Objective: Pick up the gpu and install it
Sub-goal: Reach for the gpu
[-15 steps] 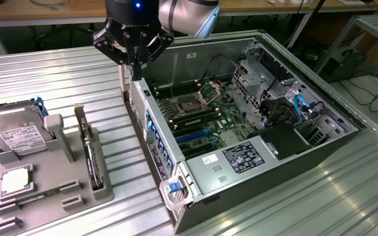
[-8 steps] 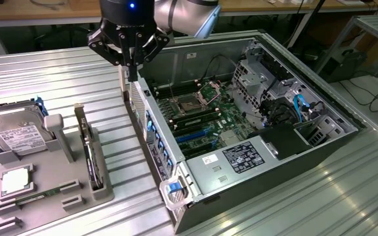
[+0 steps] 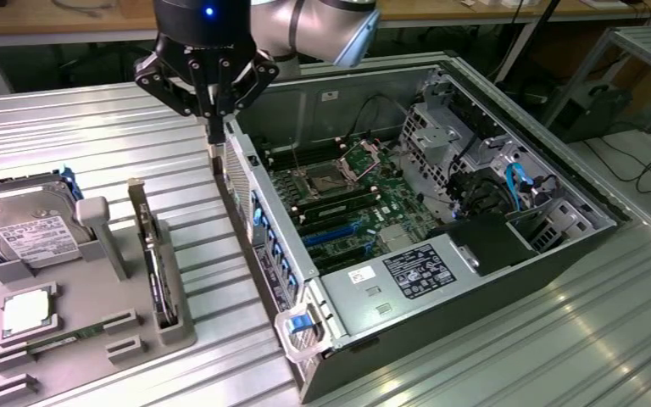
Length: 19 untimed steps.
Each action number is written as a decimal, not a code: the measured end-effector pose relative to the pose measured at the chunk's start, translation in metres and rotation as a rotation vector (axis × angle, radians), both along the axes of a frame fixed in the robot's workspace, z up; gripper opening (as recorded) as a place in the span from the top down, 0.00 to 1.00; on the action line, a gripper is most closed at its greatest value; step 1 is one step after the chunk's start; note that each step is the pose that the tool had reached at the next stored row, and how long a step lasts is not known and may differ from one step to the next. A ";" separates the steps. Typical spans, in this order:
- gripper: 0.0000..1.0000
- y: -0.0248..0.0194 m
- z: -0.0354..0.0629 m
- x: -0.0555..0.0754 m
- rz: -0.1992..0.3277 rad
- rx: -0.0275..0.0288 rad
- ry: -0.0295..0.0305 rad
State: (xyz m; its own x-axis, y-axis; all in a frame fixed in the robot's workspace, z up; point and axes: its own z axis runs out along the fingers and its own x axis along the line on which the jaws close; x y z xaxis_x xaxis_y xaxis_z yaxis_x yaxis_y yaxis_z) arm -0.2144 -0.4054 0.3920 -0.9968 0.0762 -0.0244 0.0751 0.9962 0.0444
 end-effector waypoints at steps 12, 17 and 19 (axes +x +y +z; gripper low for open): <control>0.89 -0.0026 -0.0001 -0.015 0.000 0.0000 0.0000; 0.89 -0.0031 -0.0002 -0.019 0.000 0.0000 0.0000; 0.89 -0.0034 -0.0002 -0.022 0.000 0.0000 0.0000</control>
State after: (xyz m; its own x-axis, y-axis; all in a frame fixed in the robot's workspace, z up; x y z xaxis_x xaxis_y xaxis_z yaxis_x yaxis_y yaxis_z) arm -0.2364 -0.4088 0.3918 -0.9968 0.0763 -0.0244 0.0751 0.9962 0.0444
